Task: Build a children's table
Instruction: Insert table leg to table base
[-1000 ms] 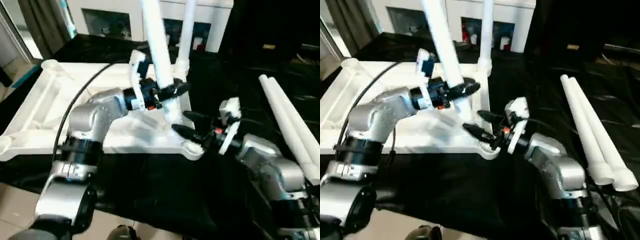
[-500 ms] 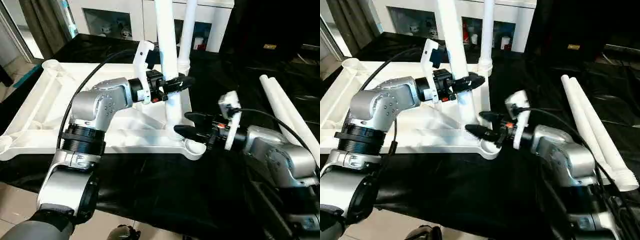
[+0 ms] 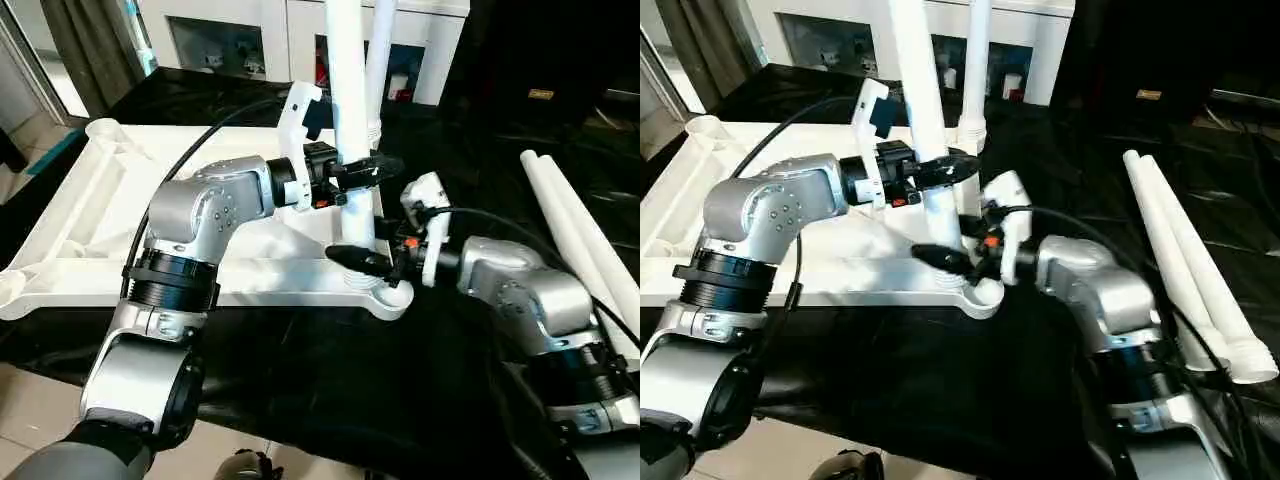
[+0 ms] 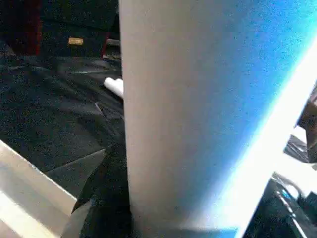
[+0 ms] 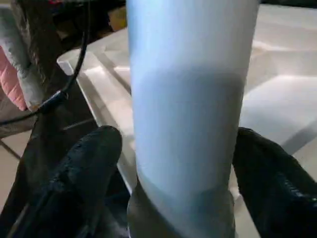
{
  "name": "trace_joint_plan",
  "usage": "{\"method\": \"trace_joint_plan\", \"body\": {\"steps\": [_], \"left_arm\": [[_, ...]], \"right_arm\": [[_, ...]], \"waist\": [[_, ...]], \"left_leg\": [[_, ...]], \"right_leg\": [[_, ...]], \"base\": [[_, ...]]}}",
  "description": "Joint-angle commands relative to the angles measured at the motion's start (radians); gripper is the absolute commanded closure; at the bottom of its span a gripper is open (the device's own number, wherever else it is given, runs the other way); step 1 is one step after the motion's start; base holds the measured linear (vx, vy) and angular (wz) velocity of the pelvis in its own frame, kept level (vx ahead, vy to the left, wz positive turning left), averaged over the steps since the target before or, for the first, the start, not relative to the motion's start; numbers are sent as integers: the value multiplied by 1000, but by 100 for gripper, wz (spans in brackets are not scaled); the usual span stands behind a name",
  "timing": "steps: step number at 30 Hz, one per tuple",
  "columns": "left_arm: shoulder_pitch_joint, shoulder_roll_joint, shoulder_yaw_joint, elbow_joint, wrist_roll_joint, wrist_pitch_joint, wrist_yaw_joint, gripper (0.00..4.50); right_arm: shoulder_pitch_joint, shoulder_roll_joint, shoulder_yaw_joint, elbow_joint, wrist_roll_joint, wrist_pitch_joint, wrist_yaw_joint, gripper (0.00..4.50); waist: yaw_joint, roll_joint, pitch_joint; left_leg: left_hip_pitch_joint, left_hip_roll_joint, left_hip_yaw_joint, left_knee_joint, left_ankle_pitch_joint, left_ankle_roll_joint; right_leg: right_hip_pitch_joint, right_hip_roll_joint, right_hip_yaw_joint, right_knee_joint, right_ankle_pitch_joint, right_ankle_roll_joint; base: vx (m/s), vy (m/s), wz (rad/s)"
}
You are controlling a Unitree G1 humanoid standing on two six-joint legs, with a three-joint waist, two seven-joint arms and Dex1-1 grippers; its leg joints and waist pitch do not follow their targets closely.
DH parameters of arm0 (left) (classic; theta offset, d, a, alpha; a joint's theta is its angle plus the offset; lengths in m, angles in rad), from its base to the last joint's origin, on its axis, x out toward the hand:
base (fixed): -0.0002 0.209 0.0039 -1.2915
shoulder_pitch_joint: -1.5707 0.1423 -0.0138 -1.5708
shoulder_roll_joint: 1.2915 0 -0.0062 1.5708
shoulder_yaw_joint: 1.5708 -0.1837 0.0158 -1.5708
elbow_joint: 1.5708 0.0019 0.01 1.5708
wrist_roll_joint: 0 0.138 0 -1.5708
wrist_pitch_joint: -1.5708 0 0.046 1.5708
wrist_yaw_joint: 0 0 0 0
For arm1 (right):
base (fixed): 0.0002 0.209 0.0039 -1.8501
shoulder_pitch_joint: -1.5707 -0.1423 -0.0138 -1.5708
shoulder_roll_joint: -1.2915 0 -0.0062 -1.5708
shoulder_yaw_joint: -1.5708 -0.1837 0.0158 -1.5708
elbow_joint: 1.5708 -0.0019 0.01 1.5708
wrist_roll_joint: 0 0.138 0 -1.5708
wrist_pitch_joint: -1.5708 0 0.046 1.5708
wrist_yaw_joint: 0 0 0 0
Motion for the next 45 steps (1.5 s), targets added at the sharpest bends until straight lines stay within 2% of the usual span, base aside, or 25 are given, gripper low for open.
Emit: {"method": "trace_joint_plan", "body": {"steps": [1, 7, 8, 9, 14, 16, 20, 23, 25, 26, 27, 30, 31, 36, 38, 42, 45], "left_arm": [[-13, 6, 16, -33, -21, 15, 6, 260], [6, 21, 1, -53, -23, -5, -28, 260], [11, 23, 4, -63, -35, 5, -42, 225], [15, 26, 5, -72, -47, 16, -57, 204], [21, 25, 10, -82, -57, 13, -77, 157], [36, 34, 7, -103, -86, 3, -143, 148], [53, 48, 4, -132, -131, 24, -208, 120], [58, 49, 2, -139, -139, 34, -214, 120], [60, 46, -2, -134, -129, 29, -208, 120], [61, 45, -4, -129, -123, 23, -206, 147], [60, 43, -3, -122, -120, 19, -204, 147], [52, 39, 15, -98, -131, 17, -208, 157], [51, 39, 17, -95, -134, 17, -209, 180], [47, 36, 48, -75, -180, 41, -225, 202], [45, 33, 53, -76, -185, 43, -223, 228], [39, 30, 56, -79, -192, 43, -222, 259], [28, 31, 51, -71, -191, 38, -226, 265]], "right_arm": [[-3, -7, 4, 3, -14, -11, 14, 122], [4, -17, 2, 1, -6, -23, 52, 159], [10, -22, -1, -4, 4, -23, 68, 166], [14, -27, -4, -8, 15, -20, 80, 176], [44, -48, -12, -45, 62, -10, 147, 218], [67, -66, -21, -74, 105, 13, 204, 235], [79, -85, -31, -95, 143, 40, 249, 255], [82, -89, -33, -98, 146, 42, 254, 259], [85, -89, -37, -98, 144, 37, 252, 259], [86, -87, -39, -97, 145, 36, 249, 259], [86, -86, -42, -95, 145, 34, 248, 259], [85, -90, -48, -98, 153, 37, 250, 260], [85, -92, -49, -99, 155, 38, 253, 260], [90, -109, -66, -122, 182, 57, 267, 260], [89, -111, -70, -128, 186, 60, 265, 260], [87, -116, -80, -146, 198, 73, 259, 260], [86, -119, -83, -150, 195, 69, 256, 260]], "waist": [[5, -15, -100], [7, -16, -102], [7, -12, -101], [6, -13, -101], [7, -12, -101], [7, -11, -100], [9, -9, -101], [9, -6, -100], [9, -7, -99], [9, -7, -99], [9, -2, -100], [9, -5, -100], [9, -4, -100], [10, -6, -100], [10, -6, -99], [10, -1, -98], [10, 0, -99]], "left_leg": [[15, 22, -11, -52, -24, 85], [14, 23, -11, -50, -7, 97], [13, 22, -11, -49, -5, 98], [13, 22, -11, -49, -7, 100], [15, 24, -12, -50, -27, 103], [15, 24, -12, -50, -32, 100], [15, 22, -12, -50, -36, 100], [16, 25, -13, -50, -42, 96], [17, 24, -12, -51, -51, 91], [17, 24, -13, -51, -51, 86], [18, 25, -13, -51, -52, 85], [17, 24, -13, -51, -55, 80], [18, 24, -13, -51, -55, 80], [16, 22, -14, -51, -49, 86], [16, 22, -13, -50, -52, 88], [18, 24, -14, -52, -63, 80], [19, 24, -14, -52, -64, 77]], "right_leg": [[71, -46, 27, -51, 67, -311], [72, -46, 26, -47, 96, -312], [71, -46, 26, -46, 101, -314], [71, -45, 26, -47, 106, -317], [71, -47, 25, -50, 81, -322], [71, -46, 25, -51, 70, -321], [71, -45, 24, -50, 66, -324], [68, -46, 25, -51, 58, -327], [68, -46, 25, -53, 44, -324], [69, -46, 25, -53, 36, -319], [68, -46, 25, -53, 35, -320], [69, -45, 24, -54, 40, -317], [69, -45, 25, -53, 42, -318], [71, -44, 24, -51, 64, -324], [70, -45, 24, -53, 57, -325], [69, -45, 24, -55, 39, -322], [69, -44, 24, -54, 44, -323]], "base": [[0, 0, 0], [0, 0, 0], [0, 0, 0], [0, 0, 0], [0, 0, 0], [0, 0, 0], [0, 0, 0], [0, 0, 0], [0, 0, 0], [0, 0, 0], [0, 0, 0], [0, 0, 0], [0, 0, 0], [0, 0, 0], [0, 0, 0], [0, 0, 0], [0, 0, 0]]}}
